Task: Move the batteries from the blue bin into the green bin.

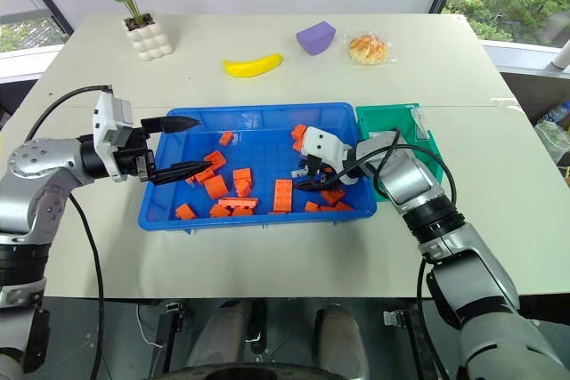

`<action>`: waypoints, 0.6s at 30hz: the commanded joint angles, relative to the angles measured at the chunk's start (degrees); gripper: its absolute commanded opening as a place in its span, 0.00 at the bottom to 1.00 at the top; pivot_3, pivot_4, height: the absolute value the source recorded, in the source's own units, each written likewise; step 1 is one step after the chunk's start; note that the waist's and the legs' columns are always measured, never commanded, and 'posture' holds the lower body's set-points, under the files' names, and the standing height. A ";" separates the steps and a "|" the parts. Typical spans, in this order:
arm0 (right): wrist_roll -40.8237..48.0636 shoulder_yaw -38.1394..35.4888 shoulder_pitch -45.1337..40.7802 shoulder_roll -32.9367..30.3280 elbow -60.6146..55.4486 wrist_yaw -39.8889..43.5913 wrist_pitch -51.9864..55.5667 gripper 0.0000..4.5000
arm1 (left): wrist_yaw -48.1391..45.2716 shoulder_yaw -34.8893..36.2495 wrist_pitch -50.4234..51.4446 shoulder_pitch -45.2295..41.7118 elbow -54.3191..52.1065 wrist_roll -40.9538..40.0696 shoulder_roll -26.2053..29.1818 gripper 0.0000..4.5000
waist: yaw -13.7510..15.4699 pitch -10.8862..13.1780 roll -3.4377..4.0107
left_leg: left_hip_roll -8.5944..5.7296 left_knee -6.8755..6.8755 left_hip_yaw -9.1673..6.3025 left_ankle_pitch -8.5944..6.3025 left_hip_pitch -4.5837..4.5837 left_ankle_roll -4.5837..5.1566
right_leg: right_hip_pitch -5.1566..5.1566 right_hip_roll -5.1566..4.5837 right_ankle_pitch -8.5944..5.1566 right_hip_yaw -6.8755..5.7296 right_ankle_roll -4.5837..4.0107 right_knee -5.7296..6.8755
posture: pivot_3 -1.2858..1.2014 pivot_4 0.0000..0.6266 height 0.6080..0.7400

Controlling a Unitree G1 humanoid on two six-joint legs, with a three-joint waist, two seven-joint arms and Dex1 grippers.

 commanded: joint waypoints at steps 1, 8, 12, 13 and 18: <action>-1.88 0.52 -1.26 0.28 2.56 1.11 -2.65 0.26 | 0.25 2.15 -0.40 0.14 -2.32 -1.25 0.70 1.00 | -0.02 0.00 0.00 | 0.00 0.00 0.00 0.00 0.00 0.00 | 0.00 0.00 0.00 0.00 0.00 0.00 | 0.52 0.24 1.00; -2.94 -0.17 -2.25 1.35 4.55 0.99 -4.13 0.01 | 0.37 2.58 -0.09 0.76 -3.03 -1.31 0.87 1.00 | -0.08 0.00 0.00 | 0.01 0.01 -0.01 0.00 0.02 0.00 | 0.02 0.00 0.00 0.00 0.00 0.00 | 0.52 0.24 1.00; -1.04 -4.03 -4.79 1.52 3.53 -0.43 -0.89 0.01 | -0.12 2.34 0.28 1.01 -3.26 -1.88 0.71 1.00 | -0.09 0.00 0.00 | 0.01 0.00 -0.01 0.00 0.02 0.00 | 0.02 0.00 0.00 0.00 0.00 0.00 | 0.52 0.24 1.00; 0.18 -6.19 -6.36 1.15 2.68 -0.86 1.36 0.01 | -0.63 2.14 0.20 1.13 -2.97 -2.06 0.69 1.00 | -0.08 0.01 0.02 | 0.01 0.00 0.00 0.00 0.02 0.00 | 0.02 0.00 0.00 0.00 0.00 0.00 | 0.52 0.24 1.00; 4.17 -12.76 -10.91 -4.13 -3.31 0.42 10.17 0.01 | -3.21 1.93 1.11 -1.65 0.34 -4.51 -0.06 1.00 | 0.20 0.04 0.06 | 0.01 0.00 0.00 0.00 -0.02 0.00 | -0.03 0.00 0.00 0.00 0.00 0.00 | 0.52 0.24 1.00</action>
